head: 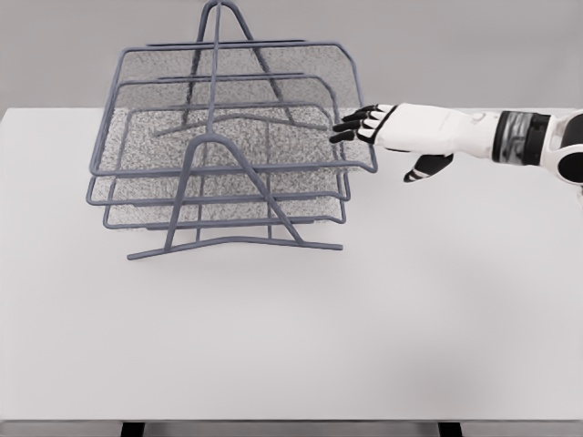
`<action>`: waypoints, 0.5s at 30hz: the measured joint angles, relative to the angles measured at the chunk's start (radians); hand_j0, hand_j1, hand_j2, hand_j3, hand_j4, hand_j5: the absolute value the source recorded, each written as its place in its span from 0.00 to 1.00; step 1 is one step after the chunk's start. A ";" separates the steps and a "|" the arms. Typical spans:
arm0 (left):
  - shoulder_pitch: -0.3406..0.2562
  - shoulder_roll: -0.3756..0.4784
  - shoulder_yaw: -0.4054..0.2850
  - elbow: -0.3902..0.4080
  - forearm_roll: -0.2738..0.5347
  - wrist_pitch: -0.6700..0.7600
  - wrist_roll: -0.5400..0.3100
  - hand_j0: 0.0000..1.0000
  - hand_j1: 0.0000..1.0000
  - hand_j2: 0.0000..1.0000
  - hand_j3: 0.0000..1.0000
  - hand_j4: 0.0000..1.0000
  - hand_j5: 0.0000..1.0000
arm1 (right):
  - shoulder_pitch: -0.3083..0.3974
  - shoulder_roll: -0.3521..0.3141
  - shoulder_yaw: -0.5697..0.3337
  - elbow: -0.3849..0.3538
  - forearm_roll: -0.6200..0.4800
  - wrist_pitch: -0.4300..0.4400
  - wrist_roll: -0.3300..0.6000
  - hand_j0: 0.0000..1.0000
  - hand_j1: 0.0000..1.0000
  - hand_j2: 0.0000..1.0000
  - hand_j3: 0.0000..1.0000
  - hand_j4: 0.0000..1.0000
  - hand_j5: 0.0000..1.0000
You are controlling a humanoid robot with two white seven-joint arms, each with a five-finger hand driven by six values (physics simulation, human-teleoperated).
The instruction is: Pull out the upper folder box with right arm
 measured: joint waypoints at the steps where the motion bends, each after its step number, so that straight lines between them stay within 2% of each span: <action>1: 0.000 0.000 0.000 0.000 0.000 0.000 0.000 1.00 1.00 1.00 1.00 1.00 1.00 | 0.002 -0.005 0.000 -0.001 -0.003 0.000 0.000 1.00 1.00 1.00 1.00 1.00 1.00; 15: 0.000 0.000 0.000 0.000 0.000 0.000 0.000 1.00 1.00 1.00 1.00 1.00 1.00 | 0.028 -0.091 -0.008 -0.009 -0.057 0.009 -0.004 1.00 1.00 1.00 1.00 1.00 1.00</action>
